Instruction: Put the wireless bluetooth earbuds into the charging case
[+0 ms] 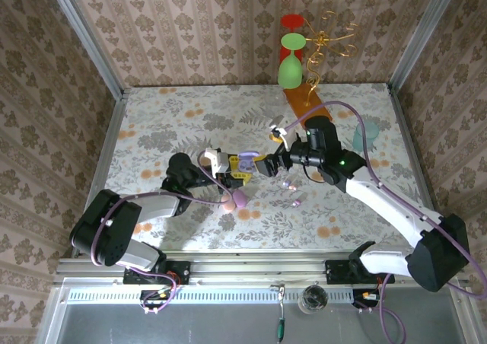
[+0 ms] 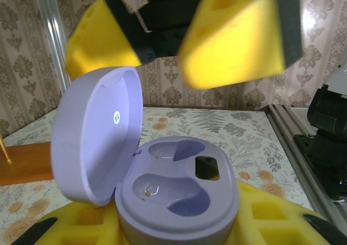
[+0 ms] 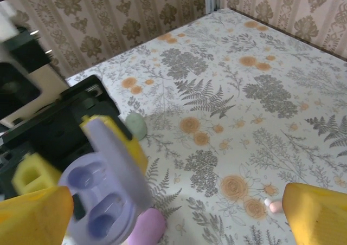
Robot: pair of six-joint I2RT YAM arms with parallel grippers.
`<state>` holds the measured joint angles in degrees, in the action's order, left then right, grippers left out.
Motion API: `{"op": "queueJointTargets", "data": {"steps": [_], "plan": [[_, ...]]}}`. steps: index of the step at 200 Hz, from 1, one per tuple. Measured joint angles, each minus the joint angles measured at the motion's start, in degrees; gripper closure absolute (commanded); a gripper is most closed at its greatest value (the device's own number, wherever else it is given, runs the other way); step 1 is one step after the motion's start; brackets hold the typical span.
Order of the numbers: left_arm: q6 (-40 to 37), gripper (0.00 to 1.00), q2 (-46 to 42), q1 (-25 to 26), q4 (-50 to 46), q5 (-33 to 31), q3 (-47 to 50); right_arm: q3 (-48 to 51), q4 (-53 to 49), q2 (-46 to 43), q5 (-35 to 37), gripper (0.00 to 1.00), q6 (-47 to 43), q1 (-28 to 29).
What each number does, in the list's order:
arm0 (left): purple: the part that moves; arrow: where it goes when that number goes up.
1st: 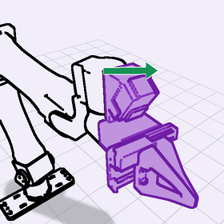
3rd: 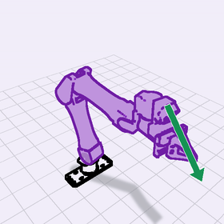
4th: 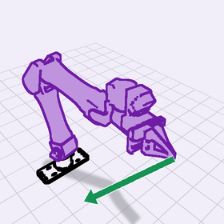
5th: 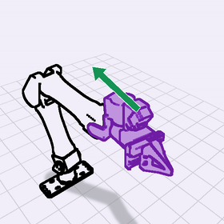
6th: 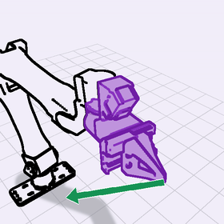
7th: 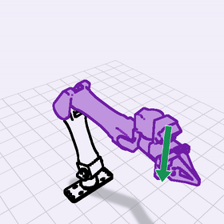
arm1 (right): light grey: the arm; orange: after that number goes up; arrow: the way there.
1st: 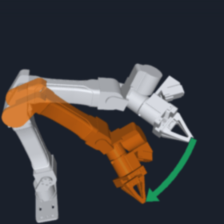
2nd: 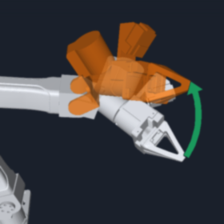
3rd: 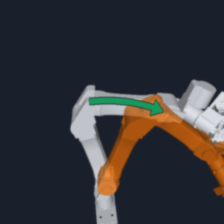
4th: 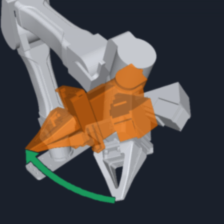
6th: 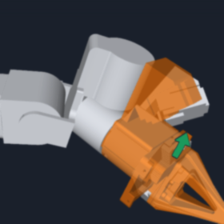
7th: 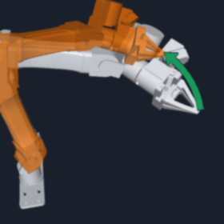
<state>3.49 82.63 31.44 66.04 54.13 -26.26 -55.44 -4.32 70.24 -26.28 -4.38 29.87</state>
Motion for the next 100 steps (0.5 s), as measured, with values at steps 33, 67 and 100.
{"op": "queueJointTargets", "data": {"steps": [33, 67, 100], "plan": [[1.33, 0.69, 0.0, -1.14, 1.33, -0.13, 0.42, 4.35, 3.13, -5.09, -1.44, 0.0, 2.16, -1.9], [2.6, 0.69, 0.0, -2.36, 3.5, -0.55, 0.79, 5.29, 2.12, -6.95, 4.81, 0.08, 9.7, -5.01], [2.84, 0.69, 0.0, -3.48, 3.87, -1.2, 1.57, 5.03, -4.98, -3.37, 12.41, 0.12, 18.6, -7.72]]}}
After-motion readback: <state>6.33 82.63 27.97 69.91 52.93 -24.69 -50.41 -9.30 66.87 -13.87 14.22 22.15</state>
